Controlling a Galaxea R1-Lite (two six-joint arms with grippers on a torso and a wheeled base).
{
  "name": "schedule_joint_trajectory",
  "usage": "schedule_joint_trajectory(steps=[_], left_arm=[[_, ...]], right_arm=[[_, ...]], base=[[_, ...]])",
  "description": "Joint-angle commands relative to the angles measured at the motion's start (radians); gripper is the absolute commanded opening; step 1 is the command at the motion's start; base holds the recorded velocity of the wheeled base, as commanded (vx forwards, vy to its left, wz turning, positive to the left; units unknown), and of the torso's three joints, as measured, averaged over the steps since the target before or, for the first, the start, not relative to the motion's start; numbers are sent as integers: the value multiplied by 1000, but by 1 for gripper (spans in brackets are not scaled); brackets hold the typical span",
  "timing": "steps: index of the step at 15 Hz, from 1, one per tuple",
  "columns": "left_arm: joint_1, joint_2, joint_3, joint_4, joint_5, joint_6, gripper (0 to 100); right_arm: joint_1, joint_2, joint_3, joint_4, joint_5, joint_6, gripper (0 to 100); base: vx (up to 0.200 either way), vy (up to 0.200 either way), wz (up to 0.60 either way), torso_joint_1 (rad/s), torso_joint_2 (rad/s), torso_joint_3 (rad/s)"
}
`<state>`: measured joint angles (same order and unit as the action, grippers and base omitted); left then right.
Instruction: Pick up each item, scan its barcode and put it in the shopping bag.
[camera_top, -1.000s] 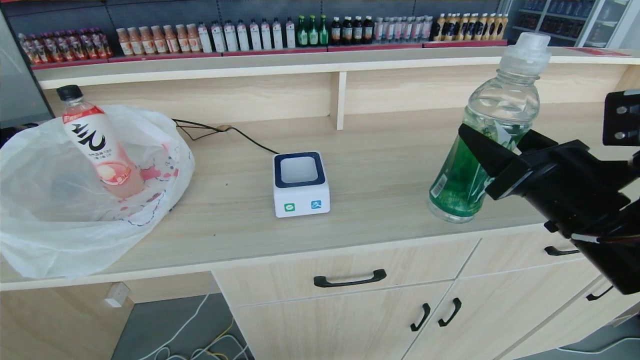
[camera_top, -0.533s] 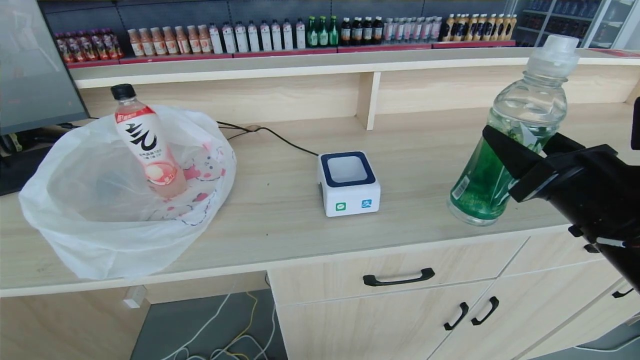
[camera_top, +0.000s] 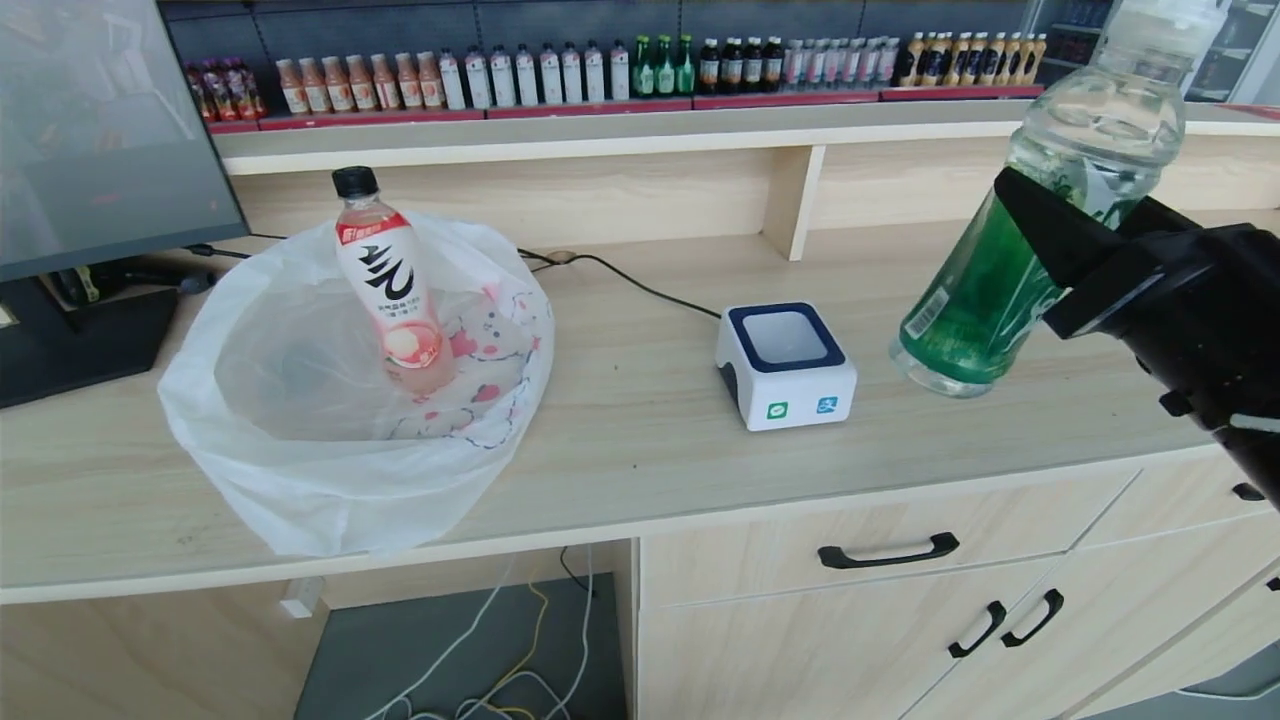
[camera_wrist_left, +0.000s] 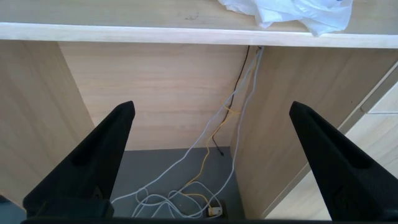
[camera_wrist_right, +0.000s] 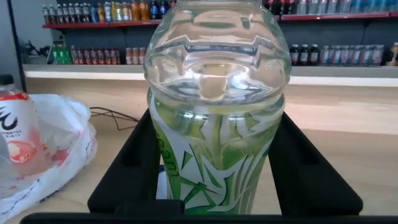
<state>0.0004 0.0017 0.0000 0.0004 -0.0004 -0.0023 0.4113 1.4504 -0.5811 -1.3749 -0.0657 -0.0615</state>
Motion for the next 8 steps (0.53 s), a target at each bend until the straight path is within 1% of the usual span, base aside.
schedule_joint_trajectory(steps=[1,2,3,4,7,8], left_arm=[[1,0,0,1,0,-1,100],[0,0,0,1,0,-1,100],[1,0,0,1,0,-1,100],[0,0,0,1,0,1,100],[1,0,0,1,0,1,100],[1,0,0,1,0,1,100]], right_arm=[[0,22,-79,17,0,14,0],[0,31,-100,22,1,15,0],[0,64,-158,40,20,35,0],[1,71,-161,48,24,32,0],[21,79,-163,66,24,-44,0],[47,93,-178,68,26,-90,0]], base=[[0,0,0,0,0,0],[0,0,0,0,0,0],[0,0,0,0,0,0],[0,0,0,0,0,0],[0,0,0,0,0,0],[0,0,0,0,0,0]])
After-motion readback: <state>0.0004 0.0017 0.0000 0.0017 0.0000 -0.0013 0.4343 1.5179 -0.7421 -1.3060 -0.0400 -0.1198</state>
